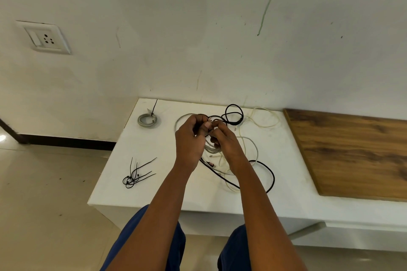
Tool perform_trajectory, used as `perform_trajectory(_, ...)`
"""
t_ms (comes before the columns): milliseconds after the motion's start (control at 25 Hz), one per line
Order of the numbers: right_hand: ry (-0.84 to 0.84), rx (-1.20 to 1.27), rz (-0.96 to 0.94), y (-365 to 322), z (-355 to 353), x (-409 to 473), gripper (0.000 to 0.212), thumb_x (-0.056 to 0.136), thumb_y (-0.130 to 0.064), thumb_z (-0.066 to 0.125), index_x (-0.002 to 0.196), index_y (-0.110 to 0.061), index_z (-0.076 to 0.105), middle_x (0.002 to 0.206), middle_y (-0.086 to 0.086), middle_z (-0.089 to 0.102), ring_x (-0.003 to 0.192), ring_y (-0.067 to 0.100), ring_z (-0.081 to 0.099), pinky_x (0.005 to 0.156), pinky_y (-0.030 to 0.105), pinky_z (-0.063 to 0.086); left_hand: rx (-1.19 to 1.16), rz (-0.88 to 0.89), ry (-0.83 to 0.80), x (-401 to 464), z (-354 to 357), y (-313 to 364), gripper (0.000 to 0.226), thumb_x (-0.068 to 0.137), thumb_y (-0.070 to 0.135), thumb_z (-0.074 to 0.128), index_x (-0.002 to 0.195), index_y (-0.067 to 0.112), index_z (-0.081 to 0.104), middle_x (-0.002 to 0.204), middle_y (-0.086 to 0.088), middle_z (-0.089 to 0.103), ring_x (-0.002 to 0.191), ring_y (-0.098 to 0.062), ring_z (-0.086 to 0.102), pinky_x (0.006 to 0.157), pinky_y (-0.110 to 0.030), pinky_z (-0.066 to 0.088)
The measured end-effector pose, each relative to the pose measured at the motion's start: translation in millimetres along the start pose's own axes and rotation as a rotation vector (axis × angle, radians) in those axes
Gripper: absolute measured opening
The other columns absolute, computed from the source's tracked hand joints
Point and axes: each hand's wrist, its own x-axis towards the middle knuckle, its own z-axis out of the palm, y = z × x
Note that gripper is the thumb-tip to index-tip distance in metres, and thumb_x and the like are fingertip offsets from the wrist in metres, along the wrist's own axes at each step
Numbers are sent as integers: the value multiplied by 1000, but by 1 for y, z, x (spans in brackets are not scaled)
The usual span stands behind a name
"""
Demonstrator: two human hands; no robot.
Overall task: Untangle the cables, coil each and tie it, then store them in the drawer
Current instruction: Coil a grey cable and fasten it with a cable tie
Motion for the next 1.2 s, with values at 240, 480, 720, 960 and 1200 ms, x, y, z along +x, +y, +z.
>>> perform_trajectory(240,72,-135,11,6,9,7,18,93,-20,43,85,-15,59,75,0,55,73,12,49,72,32,39,40,-35,21,-1,1,-4,12,90,5,58,88,16,62,82,4,65,75,-4,60,66,-1,42)
perform_trajectory(480,73,54,52,13,17,7,12,95,-11,41,95,-18,51,63,-2,44,51,2,42,51,13,36,-15,-59,-56,11,-12,-8,15,86,10,66,84,26,67,81,13,68,78,-1,63,73,-6,45)
perform_trajectory(720,206,685,239,13,35,20,8,93,-7,44,91,-14,49,61,-2,49,53,8,45,56,22,36,114,-256,142,27,-37,-21,18,94,28,55,105,20,66,101,4,64,97,-14,58,87,-22,42)
perform_trajectory(960,93,931,336,21,82,35,16,89,-6,39,78,-9,52,61,2,51,51,13,47,64,28,41,-167,-726,-21,39,-79,-32,16,91,16,53,81,6,61,79,-11,64,67,-24,62,72,-34,55)
perform_trajectory(1200,218,540,419,36,133,48,24,92,-8,54,115,-6,59,93,5,60,83,16,55,69,23,49,-2,-588,249,53,-116,-59,22,89,10,61,109,0,64,87,-13,63,77,-26,64,68,-29,56)
